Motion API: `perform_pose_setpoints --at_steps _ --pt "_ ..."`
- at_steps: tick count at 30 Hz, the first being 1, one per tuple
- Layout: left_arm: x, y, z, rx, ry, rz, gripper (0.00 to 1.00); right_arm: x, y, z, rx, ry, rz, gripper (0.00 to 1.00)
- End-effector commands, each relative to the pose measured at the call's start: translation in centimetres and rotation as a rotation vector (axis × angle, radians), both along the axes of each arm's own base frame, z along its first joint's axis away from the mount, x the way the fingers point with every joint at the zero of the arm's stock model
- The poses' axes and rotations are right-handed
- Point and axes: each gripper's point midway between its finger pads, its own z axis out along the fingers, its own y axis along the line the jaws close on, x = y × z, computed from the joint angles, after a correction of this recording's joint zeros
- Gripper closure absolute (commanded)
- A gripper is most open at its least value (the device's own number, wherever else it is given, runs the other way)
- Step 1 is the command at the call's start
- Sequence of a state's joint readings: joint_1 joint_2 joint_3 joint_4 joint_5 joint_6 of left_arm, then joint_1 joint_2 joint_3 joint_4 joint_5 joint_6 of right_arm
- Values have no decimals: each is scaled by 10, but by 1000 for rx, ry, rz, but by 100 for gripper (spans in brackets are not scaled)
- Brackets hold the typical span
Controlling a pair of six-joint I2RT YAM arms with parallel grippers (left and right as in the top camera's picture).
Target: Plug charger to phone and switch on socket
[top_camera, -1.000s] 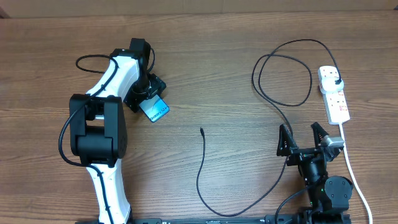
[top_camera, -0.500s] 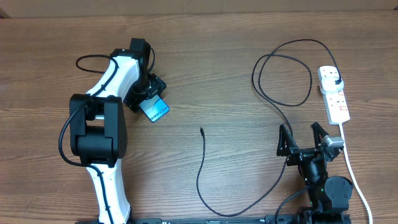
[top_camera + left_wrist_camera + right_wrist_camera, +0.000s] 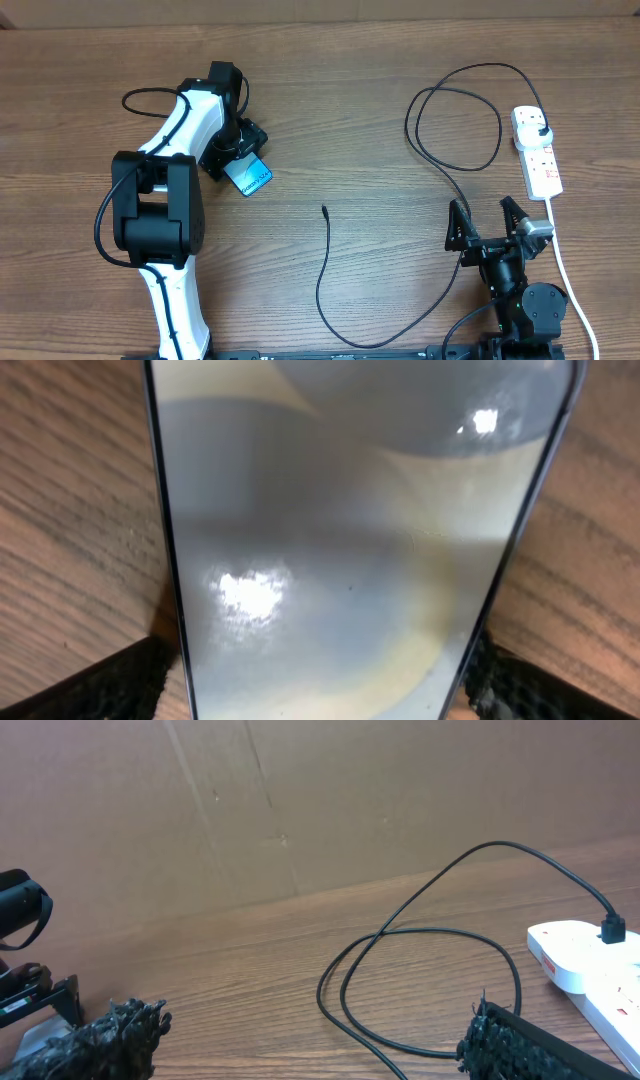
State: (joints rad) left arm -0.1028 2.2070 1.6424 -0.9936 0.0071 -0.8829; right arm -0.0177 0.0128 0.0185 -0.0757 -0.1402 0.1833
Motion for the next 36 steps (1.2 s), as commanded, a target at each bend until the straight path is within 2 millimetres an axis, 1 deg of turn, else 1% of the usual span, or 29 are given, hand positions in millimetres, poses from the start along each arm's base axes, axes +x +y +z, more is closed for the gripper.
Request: perform_pose_setpoints --at_steps 1,12,17,36 --pt "-7 10 -27 31 57 -3 0 0 0 -2 -1 -2 -6 0" --pt "-5 10 -27 30 45 1 0 0 0 -2 -1 -2 -6 0" --pt "-4 10 -27 30 44 35 0 0 0 -2 -1 -2 -6 0" --pt "-3 9 -27 29 40 34 1 0 0 -2 -1 -2 -6 0"
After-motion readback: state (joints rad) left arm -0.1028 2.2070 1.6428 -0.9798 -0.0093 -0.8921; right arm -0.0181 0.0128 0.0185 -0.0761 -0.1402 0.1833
